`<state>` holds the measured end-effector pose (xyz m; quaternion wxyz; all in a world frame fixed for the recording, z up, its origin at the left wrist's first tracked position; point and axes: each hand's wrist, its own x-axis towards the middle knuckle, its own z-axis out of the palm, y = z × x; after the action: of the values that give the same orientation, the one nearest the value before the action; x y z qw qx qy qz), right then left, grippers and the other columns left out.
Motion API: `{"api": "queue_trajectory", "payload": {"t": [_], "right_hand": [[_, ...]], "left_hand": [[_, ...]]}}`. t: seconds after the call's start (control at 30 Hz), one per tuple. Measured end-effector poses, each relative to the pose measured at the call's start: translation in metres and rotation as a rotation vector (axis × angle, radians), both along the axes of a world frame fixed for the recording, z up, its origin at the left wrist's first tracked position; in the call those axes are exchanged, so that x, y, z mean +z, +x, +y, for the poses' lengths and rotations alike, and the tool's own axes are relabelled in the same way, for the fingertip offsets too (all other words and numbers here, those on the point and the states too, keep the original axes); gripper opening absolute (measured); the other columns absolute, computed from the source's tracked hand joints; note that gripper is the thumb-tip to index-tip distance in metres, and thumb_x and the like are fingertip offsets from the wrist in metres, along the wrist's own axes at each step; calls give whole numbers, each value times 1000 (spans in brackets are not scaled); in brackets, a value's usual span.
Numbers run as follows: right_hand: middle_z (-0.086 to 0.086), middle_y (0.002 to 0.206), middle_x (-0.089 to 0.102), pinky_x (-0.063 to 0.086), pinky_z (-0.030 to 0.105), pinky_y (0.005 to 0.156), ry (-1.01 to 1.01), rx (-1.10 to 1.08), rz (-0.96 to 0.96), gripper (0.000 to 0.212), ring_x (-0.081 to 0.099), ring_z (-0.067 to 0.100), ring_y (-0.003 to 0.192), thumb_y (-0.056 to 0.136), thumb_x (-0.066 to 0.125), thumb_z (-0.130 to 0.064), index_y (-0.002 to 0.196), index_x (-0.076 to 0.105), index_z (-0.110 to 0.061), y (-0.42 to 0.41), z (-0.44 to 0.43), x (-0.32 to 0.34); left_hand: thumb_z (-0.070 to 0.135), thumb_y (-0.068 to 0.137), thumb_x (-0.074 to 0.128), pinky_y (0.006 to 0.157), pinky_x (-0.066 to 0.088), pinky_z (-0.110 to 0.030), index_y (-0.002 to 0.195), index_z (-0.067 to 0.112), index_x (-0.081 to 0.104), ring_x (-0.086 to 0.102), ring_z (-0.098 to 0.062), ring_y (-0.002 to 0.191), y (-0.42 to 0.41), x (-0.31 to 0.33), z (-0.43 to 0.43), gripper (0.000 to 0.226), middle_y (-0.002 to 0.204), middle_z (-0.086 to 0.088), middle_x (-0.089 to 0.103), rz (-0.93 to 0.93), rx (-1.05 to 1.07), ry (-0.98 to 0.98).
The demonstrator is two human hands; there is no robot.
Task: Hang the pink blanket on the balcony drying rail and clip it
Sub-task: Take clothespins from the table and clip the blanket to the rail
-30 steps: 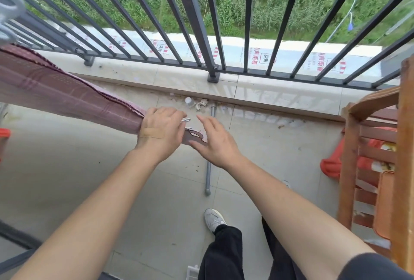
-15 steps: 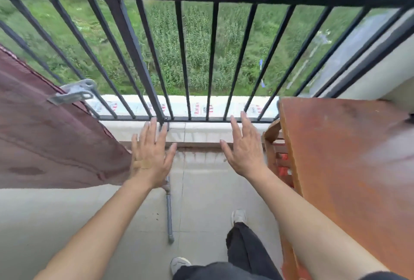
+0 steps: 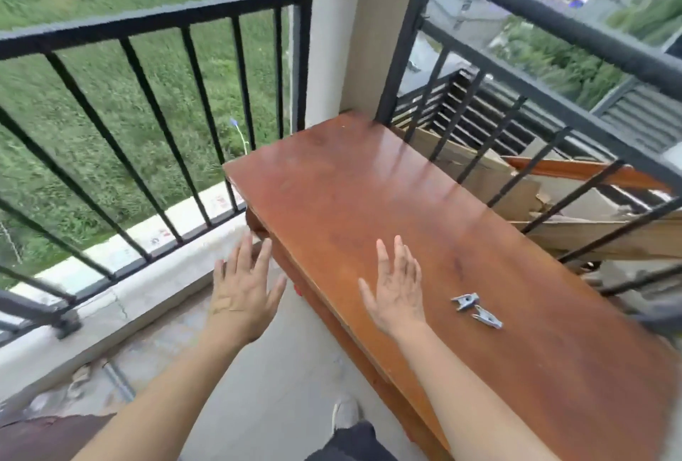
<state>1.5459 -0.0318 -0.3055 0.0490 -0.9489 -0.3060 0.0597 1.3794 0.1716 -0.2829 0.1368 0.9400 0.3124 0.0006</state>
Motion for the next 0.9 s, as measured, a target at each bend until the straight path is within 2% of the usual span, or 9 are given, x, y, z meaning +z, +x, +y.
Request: {"api": "queue_trajectory", "payload": {"t": [0.13, 0.27, 0.37, 0.5, 0.6, 0.67, 0.73, 0.8, 0.9], "right_hand": [[11, 166, 4, 12, 44, 123, -112, -165, 182, 69, 6, 30, 152, 101, 38, -46, 158, 11, -19, 40, -69, -33], [16, 163, 9, 21, 42, 120, -208, -302, 254, 73, 13, 33, 150, 99, 47, -36, 157, 11, -13, 74, -132, -65], [21, 163, 1, 26, 42, 118, -256, -372, 286, 83, 13, 38, 150, 95, 54, -29, 158, 2, -10, 94, -172, -81], [13, 166, -7, 30, 43, 116, -300, -426, 418, 86, 16, 37, 150, 96, 55, -24, 158, -5, -15, 116, -214, -102], [9, 161, 19, 42, 44, 103, -264, -415, 459, 77, 40, 32, 139, 97, 55, -30, 157, 10, -14, 127, -225, -113], [10, 141, 37, 49, 44, 92, -263, -381, 396, 72, 52, 31, 123, 95, 60, -34, 153, 22, -13, 131, -224, -116], [11, 123, 43, 51, 44, 85, -275, -336, 360, 54, 57, 32, 109, 95, 61, -33, 139, 41, -11, 135, -218, -119], [10, 116, 45, 51, 43, 81, -326, -285, 368, 36, 60, 32, 103, 97, 59, -35, 122, 52, -10, 137, -210, -119], [9, 116, 49, 49, 41, 79, -343, -234, 421, 38, 63, 33, 102, 97, 56, -43, 117, 52, -11, 136, -191, -116]], "left_hand": [[58, 97, 25, 118, 12, -45, 156, 28, 7, 10, -28, 148, 55, -46, -59, 68, 163, -6, -11, 174, -159, -82], [54, 100, 22, 118, 11, -43, 156, 27, 0, -4, -25, 150, 101, -89, -111, 65, 162, -6, -17, 347, -276, -140], [49, 102, 24, 119, 12, -43, 156, 26, -1, -8, -25, 150, 118, -108, -143, 64, 161, -5, -19, 423, -324, -243], [46, 103, 22, 121, 11, -44, 156, 24, -1, -12, -23, 149, 123, -126, -175, 62, 161, -2, -22, 539, -367, -351], [45, 103, 19, 121, 11, -43, 156, 23, 1, -10, -25, 149, 125, -136, -182, 60, 162, -3, -17, 641, -393, -365], [44, 103, 18, 120, 13, -45, 156, 21, 3, -8, -26, 149, 126, -139, -181, 60, 163, -3, -14, 665, -417, -330], [43, 103, 18, 119, 14, -47, 156, 22, 4, -7, -26, 149, 126, -142, -178, 59, 163, -3, -14, 674, -432, -320], [41, 103, 19, 119, 14, -48, 156, 24, 2, -8, -25, 149, 123, -144, -173, 58, 162, -2, -16, 697, -458, -312], [42, 103, 20, 119, 13, -49, 156, 25, 5, -5, -24, 149, 125, -143, -165, 58, 163, -1, -14, 717, -477, -335]]}}
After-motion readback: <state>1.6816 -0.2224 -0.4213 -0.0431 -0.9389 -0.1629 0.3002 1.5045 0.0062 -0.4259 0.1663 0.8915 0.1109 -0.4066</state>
